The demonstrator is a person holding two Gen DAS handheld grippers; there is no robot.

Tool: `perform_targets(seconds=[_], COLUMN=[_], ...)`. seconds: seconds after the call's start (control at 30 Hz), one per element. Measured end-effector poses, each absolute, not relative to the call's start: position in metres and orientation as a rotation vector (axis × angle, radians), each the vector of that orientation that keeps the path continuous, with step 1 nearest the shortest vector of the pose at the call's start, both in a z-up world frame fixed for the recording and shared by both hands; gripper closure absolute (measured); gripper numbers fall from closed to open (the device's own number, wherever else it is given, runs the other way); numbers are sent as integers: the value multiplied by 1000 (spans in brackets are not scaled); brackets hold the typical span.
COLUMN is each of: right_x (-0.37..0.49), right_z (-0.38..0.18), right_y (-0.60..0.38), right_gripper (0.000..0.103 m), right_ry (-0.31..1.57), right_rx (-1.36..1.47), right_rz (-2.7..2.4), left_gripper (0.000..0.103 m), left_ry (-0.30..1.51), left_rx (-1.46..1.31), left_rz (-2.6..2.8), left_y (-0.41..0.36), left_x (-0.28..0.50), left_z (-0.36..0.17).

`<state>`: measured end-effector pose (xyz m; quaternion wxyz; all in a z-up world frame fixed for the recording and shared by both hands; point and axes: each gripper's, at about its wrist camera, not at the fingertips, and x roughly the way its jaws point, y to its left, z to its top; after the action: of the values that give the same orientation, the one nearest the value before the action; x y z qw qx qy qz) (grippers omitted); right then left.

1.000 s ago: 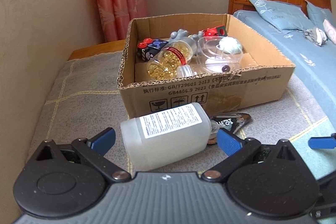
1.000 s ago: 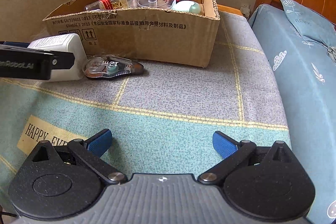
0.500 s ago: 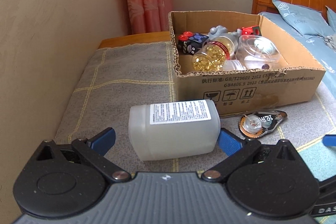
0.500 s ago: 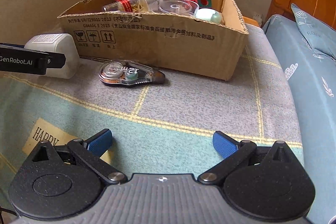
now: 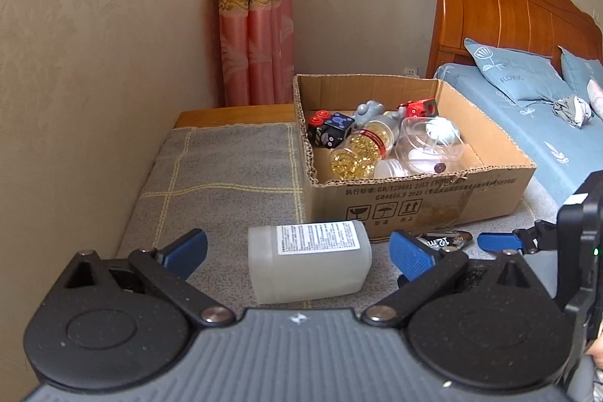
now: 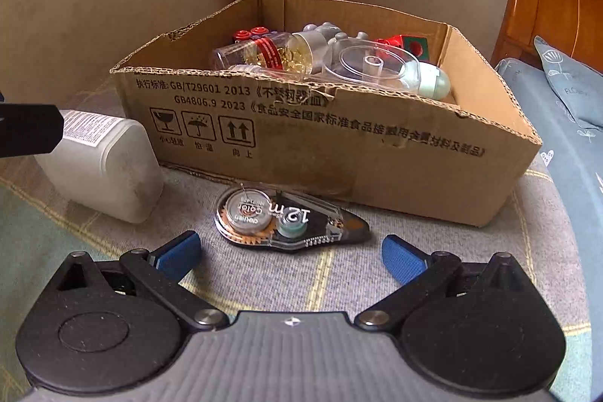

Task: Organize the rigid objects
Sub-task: 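Move both open tools back toward the white jug and correction tape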

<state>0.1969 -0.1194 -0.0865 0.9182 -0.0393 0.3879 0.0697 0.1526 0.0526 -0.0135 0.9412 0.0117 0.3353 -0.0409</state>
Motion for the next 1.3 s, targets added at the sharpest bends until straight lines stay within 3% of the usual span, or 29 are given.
perform_targets(seconds=[0.77, 1.3], right_x=[187, 198], right_z=[-89, -91], right_y=[-165, -152], right_gripper=[0, 0], right_ry=[777, 744], right_rx=[-27, -37], right_rz=[15, 51], left_gripper=[1, 3], left_ry=[768, 779], left_rx=[75, 54], left_rz=[-88, -84], left_y=[35, 38], left_x=[182, 184], left_z=[-66, -72])
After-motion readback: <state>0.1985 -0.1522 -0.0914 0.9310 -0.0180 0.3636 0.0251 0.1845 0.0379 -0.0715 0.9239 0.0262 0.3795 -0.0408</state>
